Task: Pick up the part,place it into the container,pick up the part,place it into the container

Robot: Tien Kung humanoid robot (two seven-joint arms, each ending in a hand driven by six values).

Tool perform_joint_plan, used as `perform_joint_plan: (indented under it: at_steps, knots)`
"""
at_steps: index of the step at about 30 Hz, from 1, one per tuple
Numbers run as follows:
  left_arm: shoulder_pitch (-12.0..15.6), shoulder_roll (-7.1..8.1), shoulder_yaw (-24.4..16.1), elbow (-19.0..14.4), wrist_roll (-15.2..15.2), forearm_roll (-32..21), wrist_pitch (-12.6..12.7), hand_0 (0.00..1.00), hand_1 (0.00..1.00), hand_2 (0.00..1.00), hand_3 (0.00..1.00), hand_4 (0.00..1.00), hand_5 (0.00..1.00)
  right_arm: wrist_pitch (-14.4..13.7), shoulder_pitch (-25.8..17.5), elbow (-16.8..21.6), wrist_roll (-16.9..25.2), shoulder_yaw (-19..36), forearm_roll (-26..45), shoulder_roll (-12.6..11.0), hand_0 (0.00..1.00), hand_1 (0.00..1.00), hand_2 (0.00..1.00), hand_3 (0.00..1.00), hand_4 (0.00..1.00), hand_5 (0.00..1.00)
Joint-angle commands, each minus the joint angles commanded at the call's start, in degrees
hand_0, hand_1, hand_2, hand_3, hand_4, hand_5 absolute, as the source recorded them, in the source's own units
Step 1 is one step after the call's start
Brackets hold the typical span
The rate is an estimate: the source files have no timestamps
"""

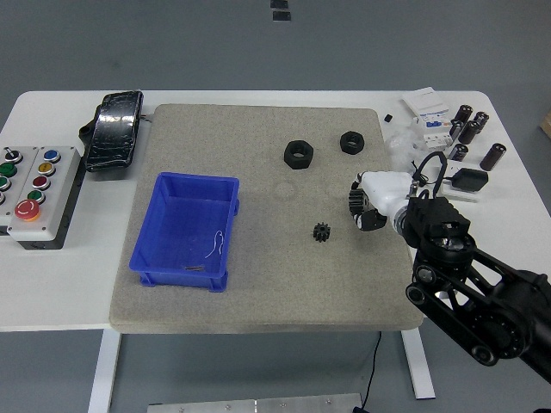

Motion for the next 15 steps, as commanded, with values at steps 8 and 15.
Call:
perform_joint_plan:
  at_steps: [8,15]
  knots:
    - [0.00,-0.13,0.11,0.00,0.36,-0.09,0.11,0.626,0.632,0.607,0.638,0.607,0.342,-6.68,6.63,-2.68,0.00,-6.97,4.01,4.03,0.206,0.286,0.398,0.526,0.321,0.002]
    - [-0.10,-0.16,0.27,0.00,0.73,-0.18,0.21,0.626,0.632,0.607,0.638,0.607,0.343,-18.62,12.59,-6.11,6.52,-16.58,13.40,8.76,0.393,0.486,0.553,0.614,0.285,0.002]
